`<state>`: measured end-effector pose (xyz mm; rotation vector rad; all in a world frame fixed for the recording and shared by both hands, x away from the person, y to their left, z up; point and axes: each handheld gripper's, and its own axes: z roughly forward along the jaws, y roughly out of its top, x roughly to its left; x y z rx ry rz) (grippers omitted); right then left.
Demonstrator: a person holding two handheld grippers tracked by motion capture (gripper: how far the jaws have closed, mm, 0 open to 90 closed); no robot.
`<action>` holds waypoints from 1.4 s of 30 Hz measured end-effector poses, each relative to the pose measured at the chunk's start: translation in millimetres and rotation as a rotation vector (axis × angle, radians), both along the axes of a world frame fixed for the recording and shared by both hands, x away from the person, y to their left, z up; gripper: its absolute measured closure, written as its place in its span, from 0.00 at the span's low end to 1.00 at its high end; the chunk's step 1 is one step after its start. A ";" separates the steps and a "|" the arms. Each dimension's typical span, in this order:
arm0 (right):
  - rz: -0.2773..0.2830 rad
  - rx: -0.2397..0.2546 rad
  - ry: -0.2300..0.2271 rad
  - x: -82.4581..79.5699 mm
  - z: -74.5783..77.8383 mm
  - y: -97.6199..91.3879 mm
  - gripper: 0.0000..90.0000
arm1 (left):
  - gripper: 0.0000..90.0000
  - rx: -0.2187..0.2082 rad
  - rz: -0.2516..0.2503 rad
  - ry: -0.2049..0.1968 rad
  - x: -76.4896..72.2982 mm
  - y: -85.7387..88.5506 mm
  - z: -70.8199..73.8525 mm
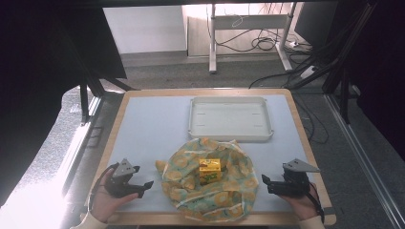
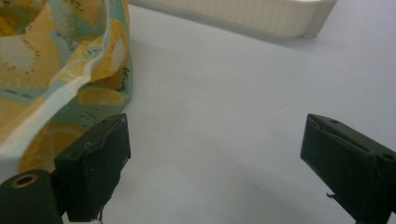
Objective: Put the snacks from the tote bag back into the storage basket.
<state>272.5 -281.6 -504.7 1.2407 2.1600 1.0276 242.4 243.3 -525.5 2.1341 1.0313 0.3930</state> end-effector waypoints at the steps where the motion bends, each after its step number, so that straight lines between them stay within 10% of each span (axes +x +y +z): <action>1: 0.000 0.000 -0.001 -0.5 0.7 -0.2 0.09 | 0.23 0.001 0.003 0.003 0.7 -0.1 -0.8; 42: -0.027 0.002 -0.032 -2.6 -1.5 -4.8 0.11 | 0.26 -0.018 0.031 0.017 -4.4 10.9 15.3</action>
